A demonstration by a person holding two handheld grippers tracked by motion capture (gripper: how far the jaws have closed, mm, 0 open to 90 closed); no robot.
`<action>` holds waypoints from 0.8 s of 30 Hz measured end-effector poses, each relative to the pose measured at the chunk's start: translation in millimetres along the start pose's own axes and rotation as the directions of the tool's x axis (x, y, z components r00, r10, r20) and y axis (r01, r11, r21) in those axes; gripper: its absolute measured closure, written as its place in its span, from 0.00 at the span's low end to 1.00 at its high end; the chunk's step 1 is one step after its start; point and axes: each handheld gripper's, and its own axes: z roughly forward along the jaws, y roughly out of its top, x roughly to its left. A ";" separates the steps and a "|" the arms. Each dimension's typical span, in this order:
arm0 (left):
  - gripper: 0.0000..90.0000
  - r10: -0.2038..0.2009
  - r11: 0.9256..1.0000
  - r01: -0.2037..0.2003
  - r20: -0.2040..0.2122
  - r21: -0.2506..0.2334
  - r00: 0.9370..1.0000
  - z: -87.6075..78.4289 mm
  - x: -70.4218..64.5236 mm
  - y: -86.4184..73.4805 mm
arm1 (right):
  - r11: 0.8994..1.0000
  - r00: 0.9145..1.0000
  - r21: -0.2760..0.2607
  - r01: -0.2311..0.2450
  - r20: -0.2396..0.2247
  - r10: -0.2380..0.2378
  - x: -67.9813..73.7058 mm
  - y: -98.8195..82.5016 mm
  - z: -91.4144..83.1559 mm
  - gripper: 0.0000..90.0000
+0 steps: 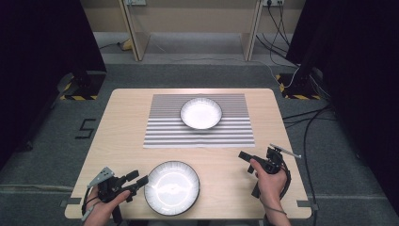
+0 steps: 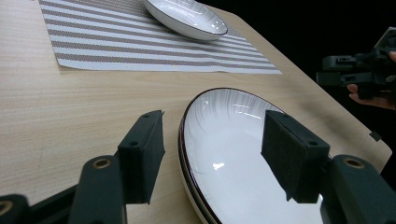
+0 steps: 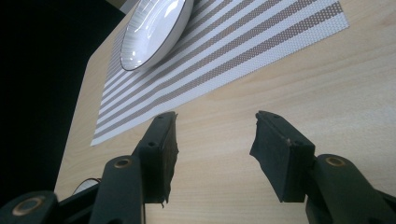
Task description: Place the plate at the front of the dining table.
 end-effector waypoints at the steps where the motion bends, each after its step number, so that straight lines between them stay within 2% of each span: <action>1: 0.43 0.000 1.000 0.000 0.000 0.000 1.000 0.1 0.0 0.0 | 1.000 1.000 -0.001 0.004 -0.003 -0.004 -1.2 -1.0 -1.4 0.54; 11: 0.43 -0.001 1.000 0.001 0.000 0.001 1.000 0.1 -0.7 0.0 | 1.000 1.000 -0.017 0.004 -0.003 -0.004 -8.0 -11.0 -12.6 0.55; 12: 0.43 0.000 1.000 0.000 -0.001 0.001 1.000 0.1 -0.5 0.0 | 1.000 1.000 -0.012 -0.008 -0.004 0.008 -10.1 -12.1 -13.8 0.55; 14: 0.43 0.000 1.000 0.000 -0.001 0.001 1.000 0.1 -0.4 -0.1 | 1.000 1.000 -0.019 -0.001 0.006 0.002 -13.6 -14.8 -14.9 0.55; 19: 0.43 0.002 1.000 -0.002 0.000 0.005 1.000 0.5 -1.2 -0.3 | 1.000 1.000 -0.012 -0.019 0.001 0.019 -18.3 -19.1 -19.0 0.55; 21: 0.43 0.001 1.000 -0.001 -0.001 0.004 1.000 0.3 -1.3 -0.1 | 1.000 1.000 -0.019 -0.007 0.014 0.008 -19.4 -19.4 -21.0 0.55; 23: 0.43 0.000 1.000 0.000 -0.002 0.003 1.000 0.2 -1.1 -0.1 | 0.999 1.000 -0.020 -0.025 0.007 0.025 -21.8 -19.6 -23.5 0.55; 24: 0.43 0.001 1.000 -0.001 -0.002 0.003 1.000 0.3 -1.0 -0.2 | 1.000 1.000 -0.022 -0.020 0.012 0.020 -22.8 -19.9 -24.6 0.55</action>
